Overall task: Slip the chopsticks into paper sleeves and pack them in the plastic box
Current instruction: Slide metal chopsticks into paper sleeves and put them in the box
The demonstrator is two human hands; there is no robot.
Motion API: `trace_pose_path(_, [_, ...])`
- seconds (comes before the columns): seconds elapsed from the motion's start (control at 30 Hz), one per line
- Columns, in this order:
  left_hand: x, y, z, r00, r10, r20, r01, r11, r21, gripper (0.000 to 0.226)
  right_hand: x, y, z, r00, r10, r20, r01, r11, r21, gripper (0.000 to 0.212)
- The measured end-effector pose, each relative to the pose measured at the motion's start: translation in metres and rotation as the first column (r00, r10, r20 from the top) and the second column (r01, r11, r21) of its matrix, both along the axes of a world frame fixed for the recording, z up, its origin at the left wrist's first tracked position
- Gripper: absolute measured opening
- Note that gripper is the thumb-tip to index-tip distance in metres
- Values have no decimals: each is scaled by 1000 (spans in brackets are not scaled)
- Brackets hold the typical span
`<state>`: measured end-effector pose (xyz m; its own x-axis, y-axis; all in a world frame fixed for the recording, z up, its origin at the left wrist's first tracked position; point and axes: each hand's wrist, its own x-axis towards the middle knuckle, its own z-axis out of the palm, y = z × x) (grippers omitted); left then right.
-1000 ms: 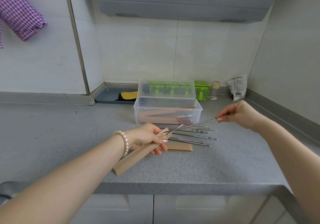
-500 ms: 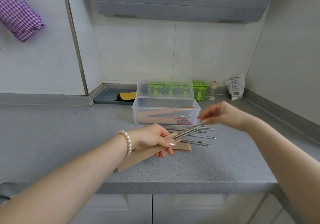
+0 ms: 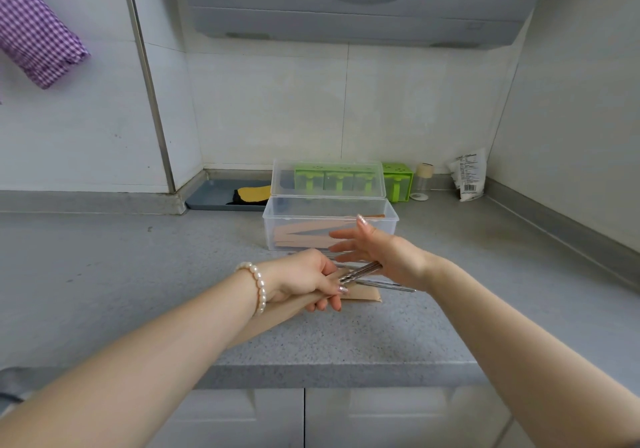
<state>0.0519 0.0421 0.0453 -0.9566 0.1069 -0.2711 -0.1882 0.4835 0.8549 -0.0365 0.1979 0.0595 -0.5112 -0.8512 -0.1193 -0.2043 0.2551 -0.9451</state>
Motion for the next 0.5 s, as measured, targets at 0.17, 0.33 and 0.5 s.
trace_pose_path(0.17, [2, -2, -1, 999, -17, 44, 18, 999, -31, 10, 8, -4, -9, 974, 80, -212, -40, 981, 190, 55])
trace_pose_path(0.33, [3, -6, 4, 998, -31, 46, 33, 998, -44, 21, -2, 0, -5, 924, -120, -363, 167, 981, 101, 35])
trace_pose_path(0.5, [-1, -14, 14, 999, 50, 17, -50, 999, 18, 15, -28, 25, -8, 969, -244, 38, 246, 967, -72, 12])
